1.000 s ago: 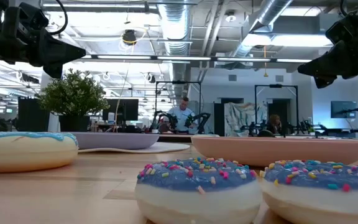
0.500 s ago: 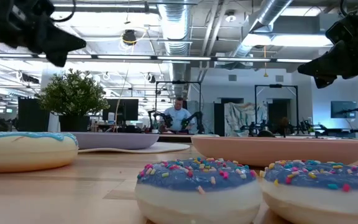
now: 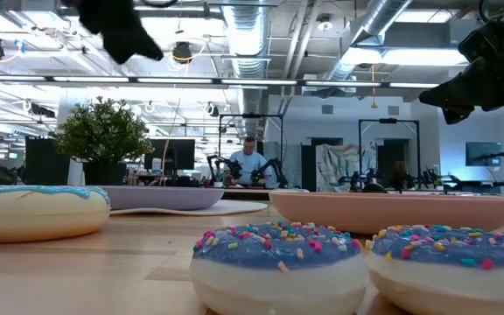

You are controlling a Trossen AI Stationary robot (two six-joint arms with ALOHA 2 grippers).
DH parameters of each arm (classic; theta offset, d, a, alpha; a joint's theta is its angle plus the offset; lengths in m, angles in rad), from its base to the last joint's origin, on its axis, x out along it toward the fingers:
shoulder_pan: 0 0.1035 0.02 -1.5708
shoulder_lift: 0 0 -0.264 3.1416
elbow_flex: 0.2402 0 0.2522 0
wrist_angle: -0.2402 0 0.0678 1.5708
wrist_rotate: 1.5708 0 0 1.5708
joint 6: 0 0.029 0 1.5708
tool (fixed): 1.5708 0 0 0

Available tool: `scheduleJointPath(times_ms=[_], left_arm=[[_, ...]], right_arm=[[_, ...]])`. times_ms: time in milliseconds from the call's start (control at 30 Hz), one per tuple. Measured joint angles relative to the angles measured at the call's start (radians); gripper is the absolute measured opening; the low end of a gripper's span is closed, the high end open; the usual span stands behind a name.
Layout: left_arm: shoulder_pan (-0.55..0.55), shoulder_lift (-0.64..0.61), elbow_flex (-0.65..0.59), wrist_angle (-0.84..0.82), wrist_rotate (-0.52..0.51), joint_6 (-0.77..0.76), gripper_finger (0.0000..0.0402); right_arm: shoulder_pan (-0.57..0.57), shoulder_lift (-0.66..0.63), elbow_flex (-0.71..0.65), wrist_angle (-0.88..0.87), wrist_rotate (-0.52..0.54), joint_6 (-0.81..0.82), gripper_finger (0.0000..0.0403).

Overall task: Pick & Place donuts
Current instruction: Put the big light blue donut on the purple plate

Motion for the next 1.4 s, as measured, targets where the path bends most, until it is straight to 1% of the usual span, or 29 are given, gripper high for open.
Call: scheduleJointPath(times_ms=[167, 300, 367, 467, 667, 767, 833, 1033, 1200, 1400], left_arm=[[-0.079, 0.2, 0.228, -0.21, -0.035, -0.151, 0.0], [-0.134, 0.34, 0.39, -0.391, -0.041, -0.37, 0.0], [-0.154, 0.404, 0.451, -0.465, -0.021, -0.463, 0.0], [-0.171, 0.49, 0.51, -0.516, 0.034, -0.554, 0.0], [-0.171, 0.627, 0.527, -0.52, 0.153, -0.803, 0.0002], [-0.176, 0.68, 0.527, -0.522, 0.213, -0.876, 0.0013], [-0.183, 0.701, 0.527, -0.522, 0.233, -0.924, 0.0026], [-0.206, 0.711, 0.528, -0.55, 0.206, -1.093, 0.0088], [-0.223, 0.718, 0.528, -0.562, 0.203, -1.167, 0.0137], [-0.246, 0.718, 0.528, -0.595, 0.186, -1.237, 0.0175]], right_arm=[[0.0, 0.0, 0.0, 0.0, 0.0, 0.0, 0.0], [0.0, 0.0, 0.0, 0.0, 0.0, 0.0, 0.0], [0.0, 0.0, 0.0, 0.0, 0.0, 0.0, 0.0], [0.0, 0.0, 0.0, 0.0, 0.0, 0.0, 0.0], [0.0, 0.0, 0.0, 0.0, 0.0, 0.0, 0.0], [0.0, 0.0, 0.0, 0.0, 0.0, 0.0, 0.0], [0.0, 0.0, 0.0, 0.0, 0.0, 0.0, 0.0], [0.0, 0.0, 0.0, 0.0, 0.0, 0.0, 0.0], [0.0, 0.0, 0.0, 0.0, 0.0, 0.0, 0.0], [0.0, 0.0, 0.0, 0.0, 0.0, 0.0, 0.0]])
